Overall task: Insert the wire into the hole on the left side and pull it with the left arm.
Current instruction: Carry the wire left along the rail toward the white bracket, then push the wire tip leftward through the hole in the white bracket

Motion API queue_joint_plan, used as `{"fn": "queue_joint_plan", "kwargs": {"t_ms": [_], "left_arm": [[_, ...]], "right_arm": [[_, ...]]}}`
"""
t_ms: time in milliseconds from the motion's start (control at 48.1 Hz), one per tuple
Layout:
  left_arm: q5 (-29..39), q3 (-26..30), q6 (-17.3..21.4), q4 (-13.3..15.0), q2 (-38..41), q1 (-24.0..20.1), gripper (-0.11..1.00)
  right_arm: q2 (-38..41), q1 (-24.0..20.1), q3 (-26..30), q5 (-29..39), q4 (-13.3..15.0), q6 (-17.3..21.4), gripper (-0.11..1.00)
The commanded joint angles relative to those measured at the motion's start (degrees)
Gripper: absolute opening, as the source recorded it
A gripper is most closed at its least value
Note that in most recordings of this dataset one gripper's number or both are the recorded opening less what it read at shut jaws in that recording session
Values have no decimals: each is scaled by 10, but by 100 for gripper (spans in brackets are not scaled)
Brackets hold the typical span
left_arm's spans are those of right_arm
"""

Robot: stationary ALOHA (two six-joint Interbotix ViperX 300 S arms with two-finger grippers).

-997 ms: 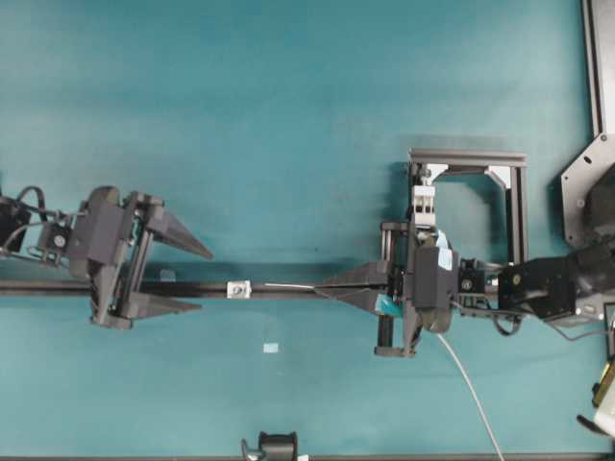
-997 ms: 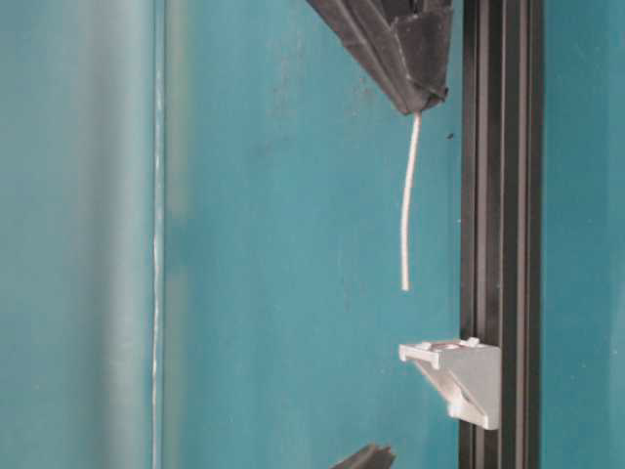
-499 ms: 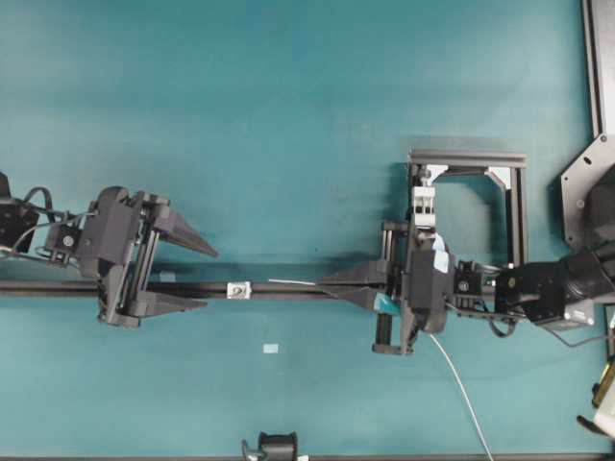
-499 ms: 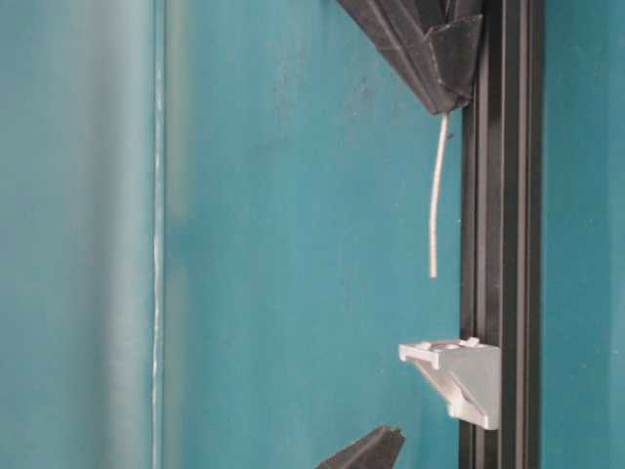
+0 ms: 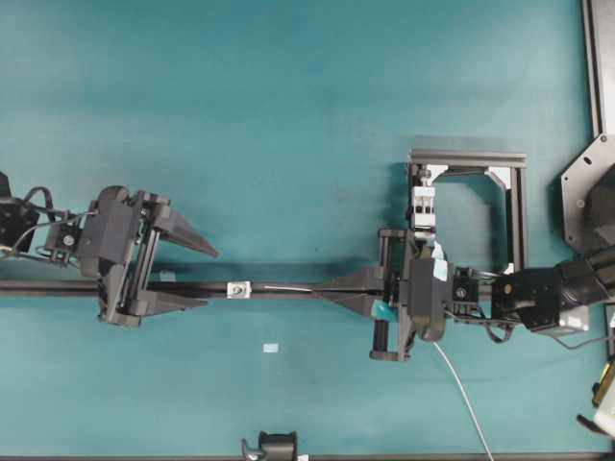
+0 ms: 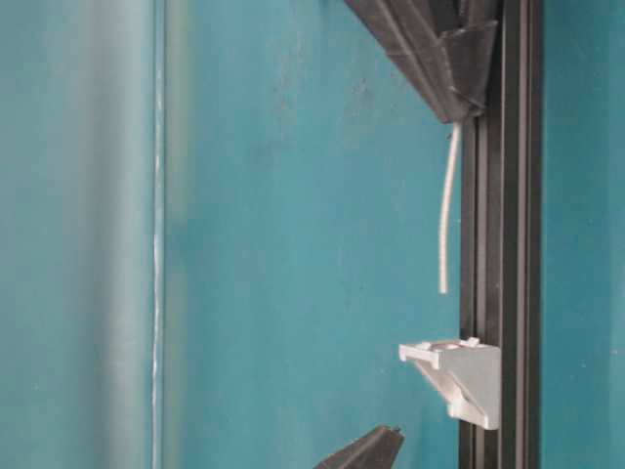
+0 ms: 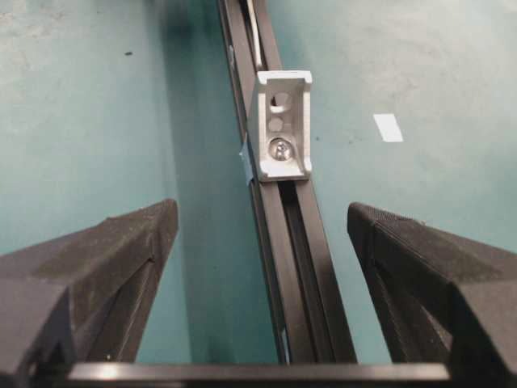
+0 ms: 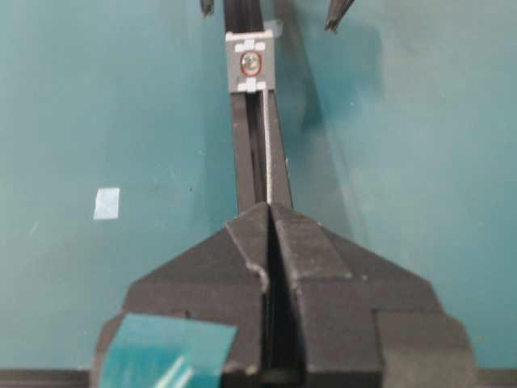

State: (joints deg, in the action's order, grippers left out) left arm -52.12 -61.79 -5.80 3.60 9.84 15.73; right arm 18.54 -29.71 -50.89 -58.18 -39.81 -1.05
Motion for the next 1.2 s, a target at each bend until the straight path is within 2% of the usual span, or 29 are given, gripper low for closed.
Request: {"fn": "queue_joint_plan", "kwargs": {"t_ms": [0,519,1184], "left_arm": [[-5,5,-1,-1,-7,-1,79],[-4,7,-1,-1,-9,-2,78],[-5,7,-1,-1,-11,-2,78]], "right_arm": [[-5,-3,7,-10,-1,1,1],[13,-3,7,-33,-2,0,1],[25,-3,19,-25,1,-4,1]]}}
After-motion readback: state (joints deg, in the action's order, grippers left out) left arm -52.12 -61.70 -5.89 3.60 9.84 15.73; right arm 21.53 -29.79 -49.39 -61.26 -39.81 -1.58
